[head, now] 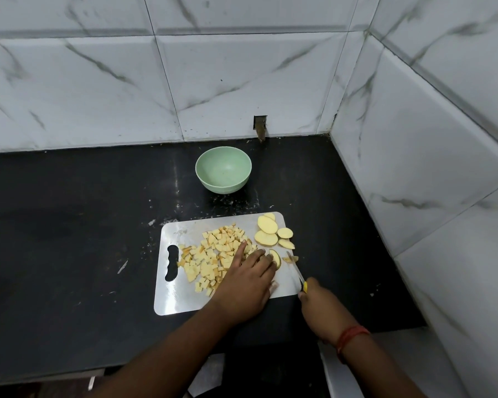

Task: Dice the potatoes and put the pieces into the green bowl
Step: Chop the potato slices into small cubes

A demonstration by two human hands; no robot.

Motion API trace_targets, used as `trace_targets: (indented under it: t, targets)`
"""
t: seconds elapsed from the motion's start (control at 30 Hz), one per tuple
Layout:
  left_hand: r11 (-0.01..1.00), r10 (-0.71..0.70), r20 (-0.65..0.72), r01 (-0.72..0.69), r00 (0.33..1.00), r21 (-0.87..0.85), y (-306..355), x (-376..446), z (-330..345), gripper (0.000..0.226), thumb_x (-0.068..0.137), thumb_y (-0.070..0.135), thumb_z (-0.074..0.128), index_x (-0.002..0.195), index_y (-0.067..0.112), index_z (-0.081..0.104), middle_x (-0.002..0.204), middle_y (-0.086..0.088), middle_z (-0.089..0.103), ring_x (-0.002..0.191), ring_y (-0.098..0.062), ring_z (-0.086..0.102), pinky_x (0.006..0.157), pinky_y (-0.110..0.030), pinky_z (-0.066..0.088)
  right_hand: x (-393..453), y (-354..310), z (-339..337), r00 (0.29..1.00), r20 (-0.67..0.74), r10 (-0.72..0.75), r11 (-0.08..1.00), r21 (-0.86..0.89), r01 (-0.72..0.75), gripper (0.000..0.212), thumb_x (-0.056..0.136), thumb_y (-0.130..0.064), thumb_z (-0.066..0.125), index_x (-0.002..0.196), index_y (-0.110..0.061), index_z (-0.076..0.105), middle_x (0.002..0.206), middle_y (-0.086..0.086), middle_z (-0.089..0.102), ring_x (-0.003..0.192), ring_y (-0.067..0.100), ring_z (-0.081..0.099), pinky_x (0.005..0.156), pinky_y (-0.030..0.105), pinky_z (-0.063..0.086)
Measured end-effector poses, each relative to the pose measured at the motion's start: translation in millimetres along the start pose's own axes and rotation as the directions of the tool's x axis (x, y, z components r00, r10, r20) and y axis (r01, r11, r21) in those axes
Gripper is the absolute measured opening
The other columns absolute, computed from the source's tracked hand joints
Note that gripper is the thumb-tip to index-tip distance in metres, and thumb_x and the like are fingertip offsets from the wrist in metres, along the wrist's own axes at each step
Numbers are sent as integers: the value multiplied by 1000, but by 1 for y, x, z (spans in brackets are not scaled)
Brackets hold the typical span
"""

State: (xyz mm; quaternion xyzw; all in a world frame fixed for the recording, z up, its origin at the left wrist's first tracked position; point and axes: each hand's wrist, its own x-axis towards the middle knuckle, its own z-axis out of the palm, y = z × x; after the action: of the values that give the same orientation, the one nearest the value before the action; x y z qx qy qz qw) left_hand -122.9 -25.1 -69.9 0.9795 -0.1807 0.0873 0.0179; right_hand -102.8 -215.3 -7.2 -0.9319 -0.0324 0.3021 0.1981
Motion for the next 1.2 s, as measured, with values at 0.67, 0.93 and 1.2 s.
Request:
trace_targets:
  t: [0.67, 0.93, 1.2]
  targets:
    - [1000, -22, 25, 22, 999, 13, -5, -7, 7, 54, 103, 50, 41, 143, 16, 53, 147, -6, 52, 141, -25, 42, 123, -56, 11, 6, -26, -3, 997, 77, -6, 996, -85, 12, 21, 101, -19, 37, 119, -10, 43, 112, 11, 60, 91, 20, 58, 74, 29, 42]
    - [1000, 9, 31, -9, 999, 9, -1, 0, 4, 49, 103, 48, 39, 140, 21, 56, 148, -5, 53, 143, -26, 42, 121, -57, 10, 6, -23, 0, 999, 33, -27, 999, -39, 29, 20, 102, -21, 37, 117, -11, 45, 108, 10, 61, 84, 17, 55, 72, 29, 40]
    - [999, 36, 34, -36, 999, 25, -3, -1, 6, 48, 103, 46, 38, 139, 21, 57, 148, -6, 54, 142, -26, 44, 121, -57, 10, 8, -21, 1, 998, 47, -32, 997, -67, 35, 19, 101, -21, 37, 116, -12, 44, 109, 11, 60, 91, 20, 59, 74, 31, 45]
